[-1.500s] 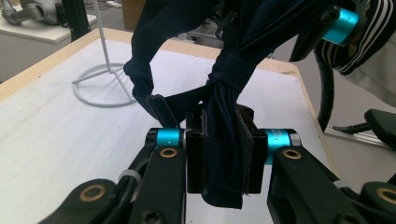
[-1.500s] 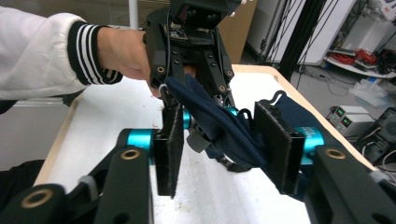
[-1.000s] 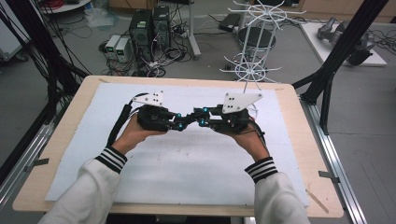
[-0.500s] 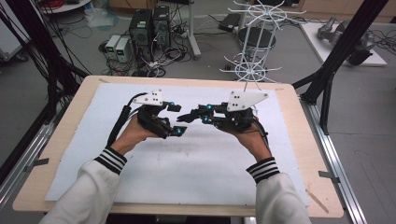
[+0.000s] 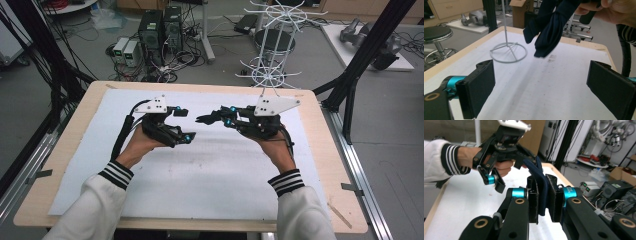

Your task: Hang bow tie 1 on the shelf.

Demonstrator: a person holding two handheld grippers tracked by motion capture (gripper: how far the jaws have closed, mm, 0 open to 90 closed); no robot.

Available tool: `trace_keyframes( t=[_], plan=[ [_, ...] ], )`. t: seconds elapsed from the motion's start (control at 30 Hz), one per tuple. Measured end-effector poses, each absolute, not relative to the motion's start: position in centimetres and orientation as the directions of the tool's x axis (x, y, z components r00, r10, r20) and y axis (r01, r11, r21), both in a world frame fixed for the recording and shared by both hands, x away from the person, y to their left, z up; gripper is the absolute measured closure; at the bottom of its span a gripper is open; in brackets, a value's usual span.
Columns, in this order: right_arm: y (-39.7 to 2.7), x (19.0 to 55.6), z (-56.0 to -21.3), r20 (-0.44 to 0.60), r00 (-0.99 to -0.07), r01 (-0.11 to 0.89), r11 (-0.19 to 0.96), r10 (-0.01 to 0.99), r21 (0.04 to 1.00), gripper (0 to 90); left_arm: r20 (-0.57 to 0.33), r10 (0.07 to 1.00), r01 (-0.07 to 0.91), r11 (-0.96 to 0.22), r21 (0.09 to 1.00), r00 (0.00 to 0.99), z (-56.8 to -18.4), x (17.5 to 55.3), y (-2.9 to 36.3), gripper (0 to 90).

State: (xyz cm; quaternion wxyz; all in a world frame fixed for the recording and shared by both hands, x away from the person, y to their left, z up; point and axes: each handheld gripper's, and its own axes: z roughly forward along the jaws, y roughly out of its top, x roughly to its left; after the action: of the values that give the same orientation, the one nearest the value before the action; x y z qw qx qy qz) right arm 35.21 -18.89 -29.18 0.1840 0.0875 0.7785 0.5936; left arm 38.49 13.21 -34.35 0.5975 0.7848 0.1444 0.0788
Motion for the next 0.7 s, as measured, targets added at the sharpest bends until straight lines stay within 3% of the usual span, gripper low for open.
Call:
trace_keyframes(
  t=[0.7],
  plan=[
    [-23.4, 34.1, -27.3, -0.192, -0.862, -0.123, 0.175, 0.47, 0.977, 81.5, -0.013, 0.409, 0.117, -0.229, 0.966, 0.913, -35.2, 37.3, 16.0, 8.7]
  ],
)
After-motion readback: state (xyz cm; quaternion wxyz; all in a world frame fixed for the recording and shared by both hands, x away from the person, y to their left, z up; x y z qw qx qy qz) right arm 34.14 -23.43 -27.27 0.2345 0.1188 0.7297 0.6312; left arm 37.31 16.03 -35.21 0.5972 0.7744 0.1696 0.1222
